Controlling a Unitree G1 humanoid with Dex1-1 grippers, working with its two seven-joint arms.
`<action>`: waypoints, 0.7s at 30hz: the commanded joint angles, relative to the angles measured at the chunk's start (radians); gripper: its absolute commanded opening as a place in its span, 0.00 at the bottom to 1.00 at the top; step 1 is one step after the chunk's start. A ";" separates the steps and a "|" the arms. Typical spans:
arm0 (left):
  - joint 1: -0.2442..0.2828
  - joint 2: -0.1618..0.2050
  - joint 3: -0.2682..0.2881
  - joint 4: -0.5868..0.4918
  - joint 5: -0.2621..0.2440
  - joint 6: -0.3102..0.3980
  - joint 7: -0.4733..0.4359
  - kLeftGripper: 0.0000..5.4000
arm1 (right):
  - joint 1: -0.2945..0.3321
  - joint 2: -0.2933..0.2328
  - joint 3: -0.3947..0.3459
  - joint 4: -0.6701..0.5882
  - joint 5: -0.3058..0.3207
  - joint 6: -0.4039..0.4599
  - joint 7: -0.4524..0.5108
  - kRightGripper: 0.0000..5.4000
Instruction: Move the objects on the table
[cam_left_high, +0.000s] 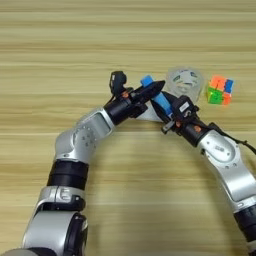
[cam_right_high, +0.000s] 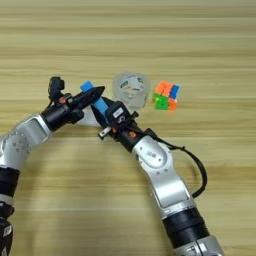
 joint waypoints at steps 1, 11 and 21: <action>0.001 0.025 0.019 0.001 0.014 0.001 0.025 0.26 | -0.016 0.000 -0.004 -0.008 -0.004 -0.007 0.000 0.26; -0.009 0.033 0.038 0.002 0.009 0.003 0.033 0.26 | -0.017 -0.002 -0.003 -0.005 -0.007 -0.009 0.001 0.26; -0.013 0.033 0.043 0.010 0.013 0.002 0.033 0.25 | -0.021 0.004 -0.006 0.001 -0.009 -0.008 -0.005 0.49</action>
